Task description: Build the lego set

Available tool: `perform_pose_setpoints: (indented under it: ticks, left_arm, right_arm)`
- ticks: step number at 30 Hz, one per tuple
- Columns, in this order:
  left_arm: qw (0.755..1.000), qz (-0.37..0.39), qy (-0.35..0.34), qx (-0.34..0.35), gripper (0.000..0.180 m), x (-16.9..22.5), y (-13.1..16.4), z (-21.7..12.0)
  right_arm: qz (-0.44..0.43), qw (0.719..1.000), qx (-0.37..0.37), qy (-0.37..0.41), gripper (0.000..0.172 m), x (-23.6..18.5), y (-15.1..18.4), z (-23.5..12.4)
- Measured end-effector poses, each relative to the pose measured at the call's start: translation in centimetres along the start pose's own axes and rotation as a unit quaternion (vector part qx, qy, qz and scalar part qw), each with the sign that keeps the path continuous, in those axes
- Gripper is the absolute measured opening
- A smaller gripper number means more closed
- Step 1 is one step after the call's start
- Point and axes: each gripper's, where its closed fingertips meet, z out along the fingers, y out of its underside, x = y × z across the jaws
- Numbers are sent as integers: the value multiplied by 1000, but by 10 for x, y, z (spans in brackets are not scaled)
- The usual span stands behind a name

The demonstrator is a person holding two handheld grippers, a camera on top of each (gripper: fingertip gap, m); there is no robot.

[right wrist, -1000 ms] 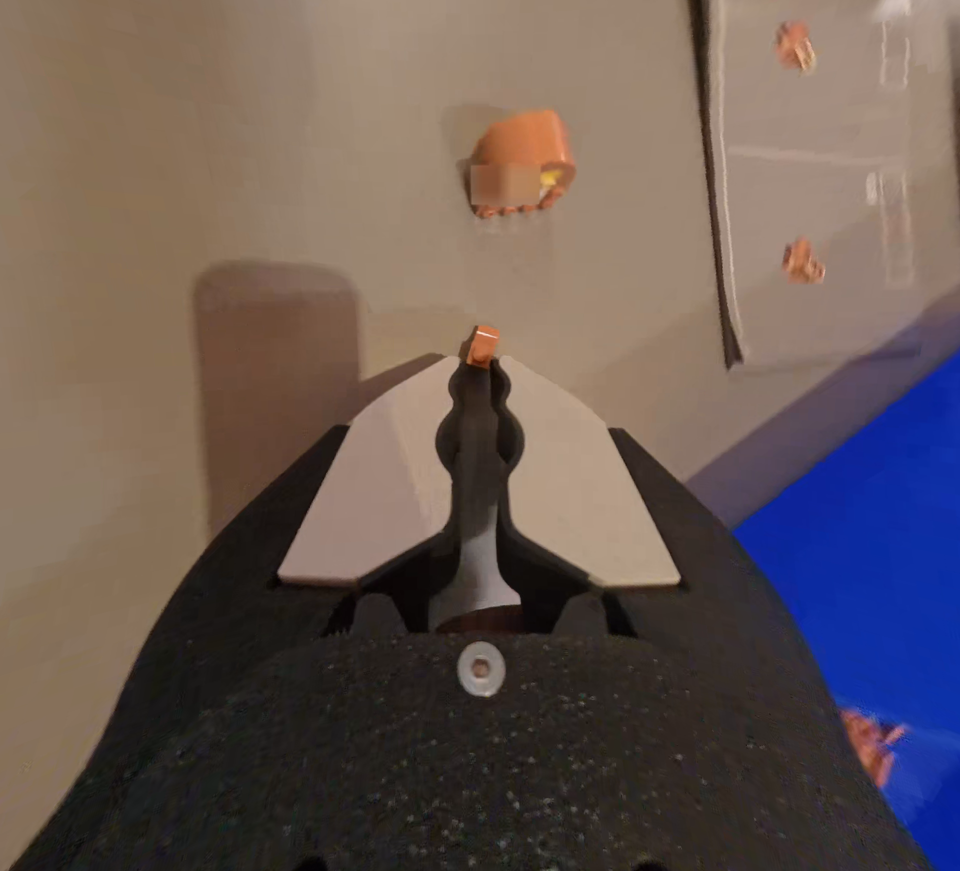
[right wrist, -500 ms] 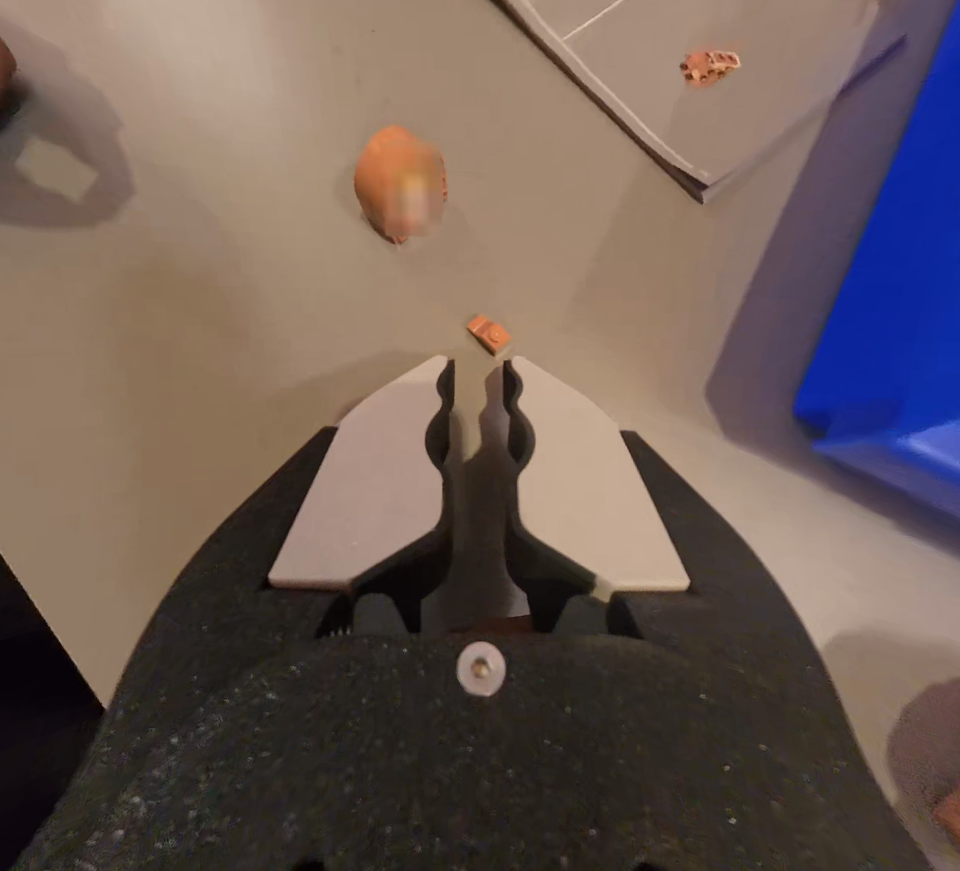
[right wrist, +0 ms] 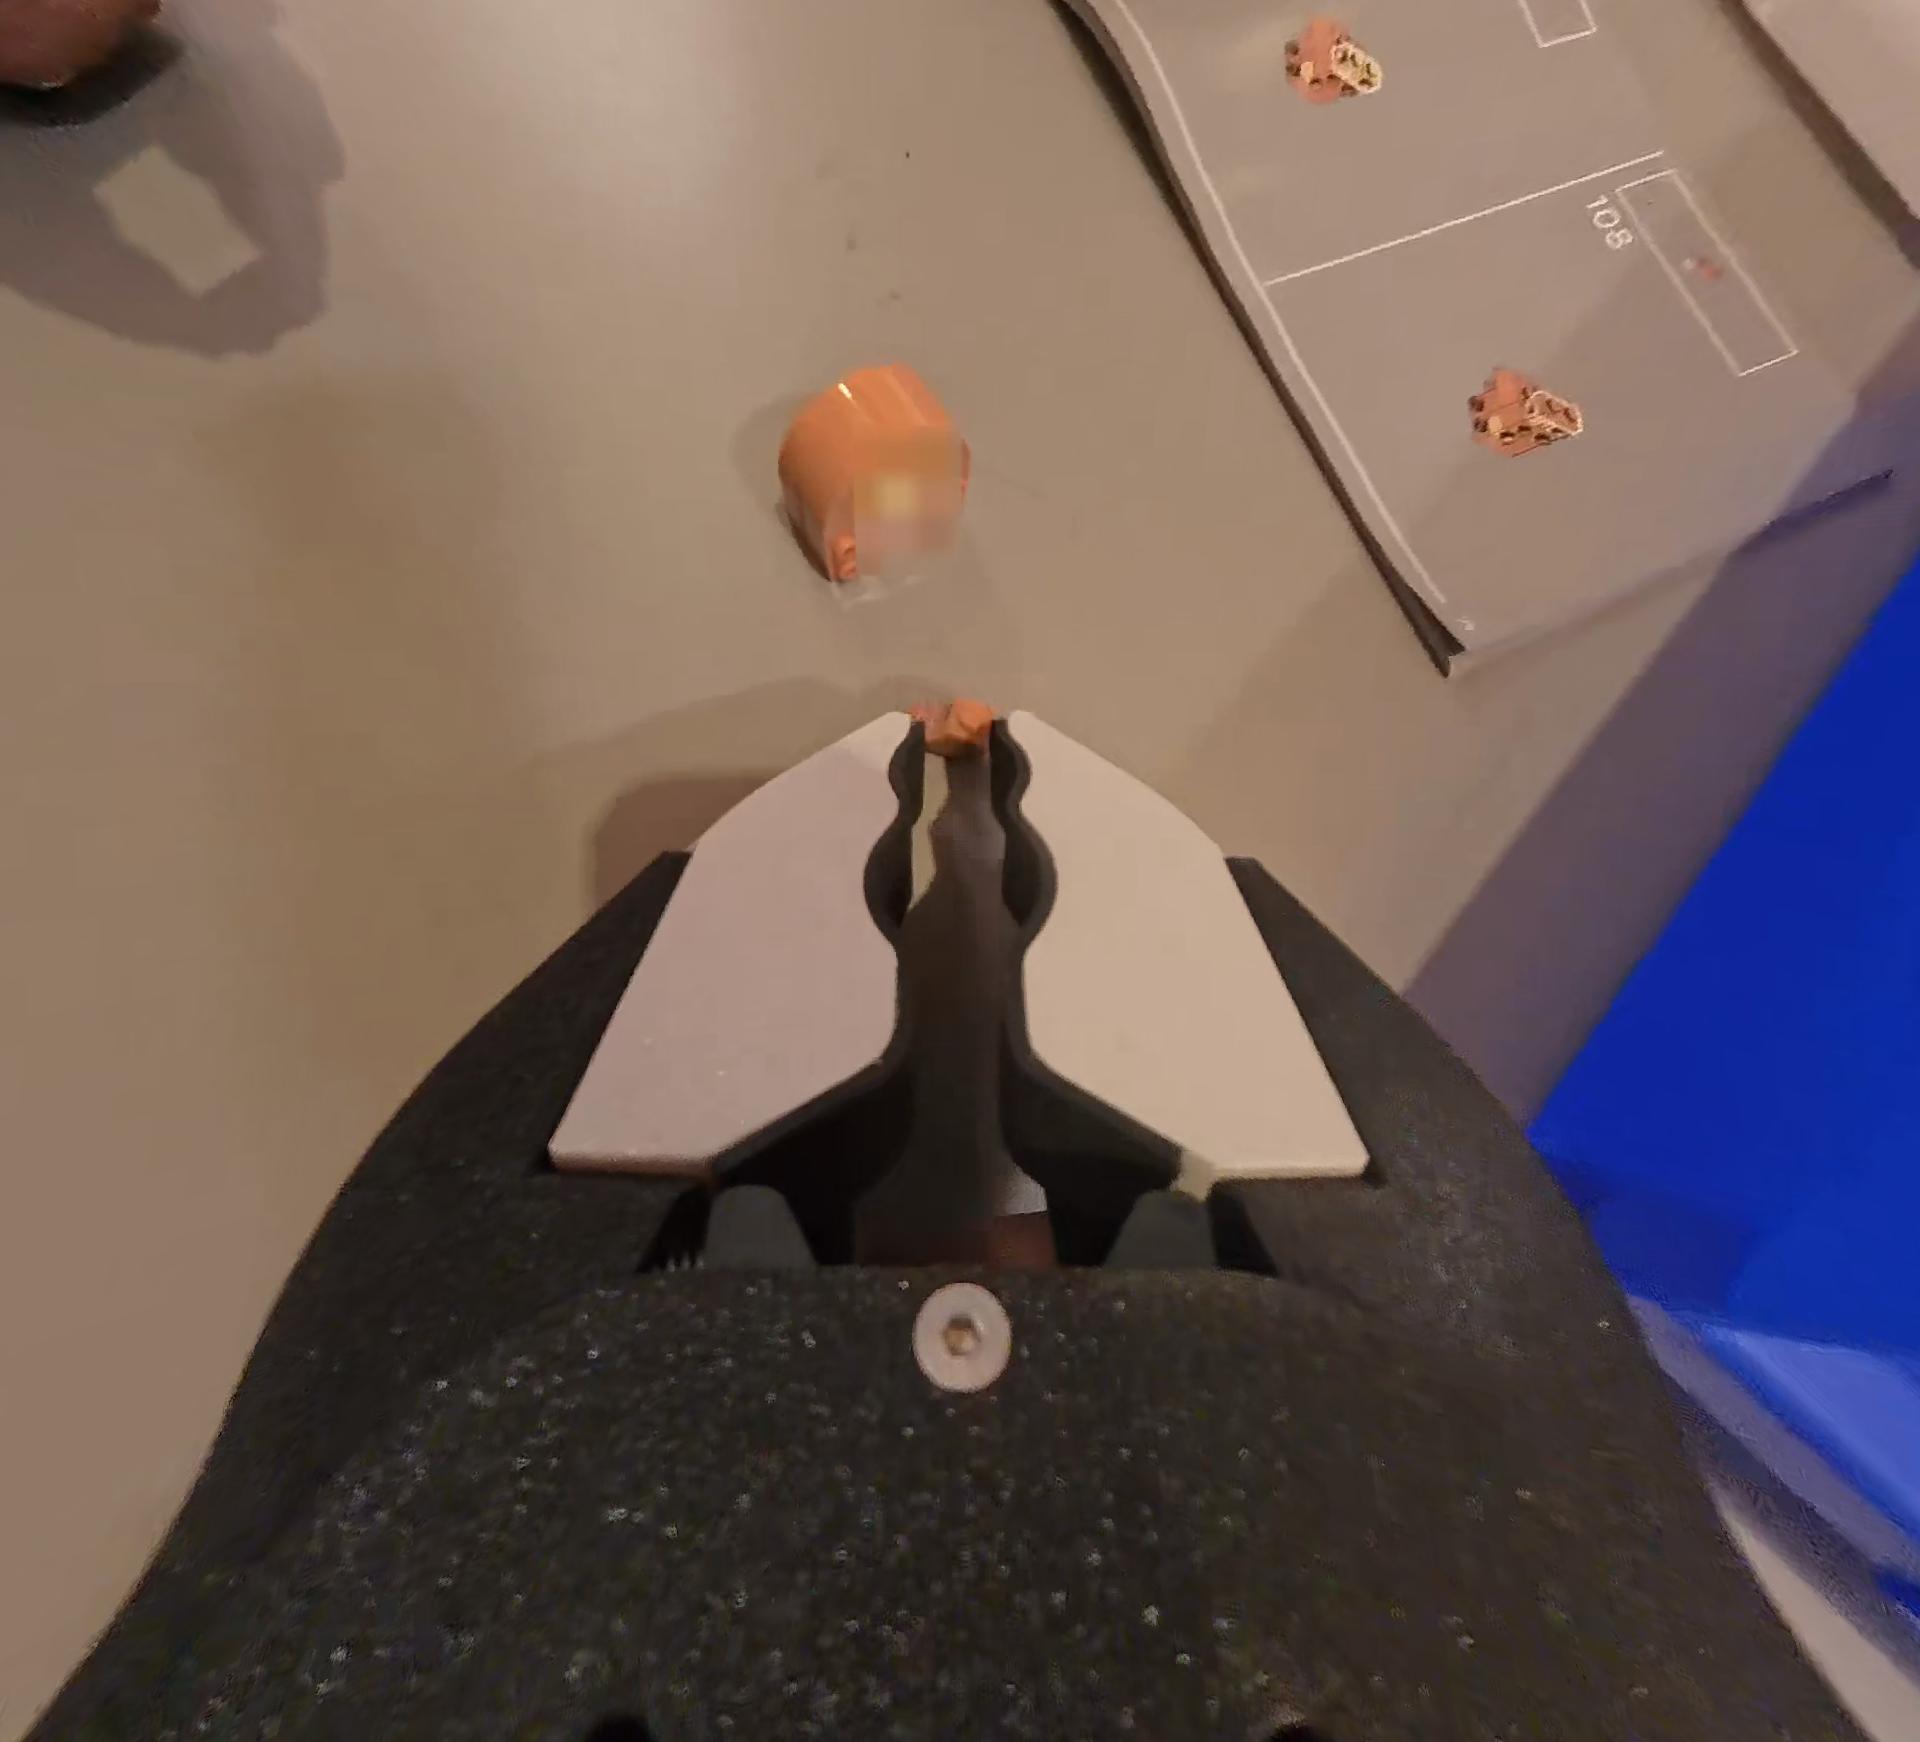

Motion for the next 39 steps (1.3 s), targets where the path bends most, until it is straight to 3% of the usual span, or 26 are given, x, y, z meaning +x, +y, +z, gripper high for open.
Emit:
perform_pose_setpoints:
  ticks: [3,7,11,13,23,26,32,35,39]
  left_arm:
    - [1000,-2,-2,4,16,-1,-1,-1]
    - [1000,-9,0,-1,16,-2,0,0]
    - [1000,-8,3,-4,16,-1,1,1]
    - [1000,-7,2,0,15,-1,0,0]
    - [1000,-10,8,3,16,0,-1,0]
    - [1000,-16,12,8,16,0,-2,-1]
    - [998,-23,23,58,16,6,-14,-6]
    - [998,-7,12,67,16,8,-16,-7]
    - [997,10,-1,77,16,12,-19,-6]
  right_arm:
    - [54,998,18,-6,19,-7,-2,-7]
    - [102,993,-14,57,25,-1,11,-2]
    - [76,995,-21,68,26,1,9,4]
    - [52,997,-20,54,17,1,6,8]
    - [-16,1000,-2,-9,16,-7,-3,9]
    - [-9,997,60,-50,16,-24,-30,-8]
    - [-46,966,205,-153,16,-87,-125,-65]
    - [-87,960,210,-162,16,-106,-148,-77]
    - [-140,963,176,-151,16,-119,-154,-71]
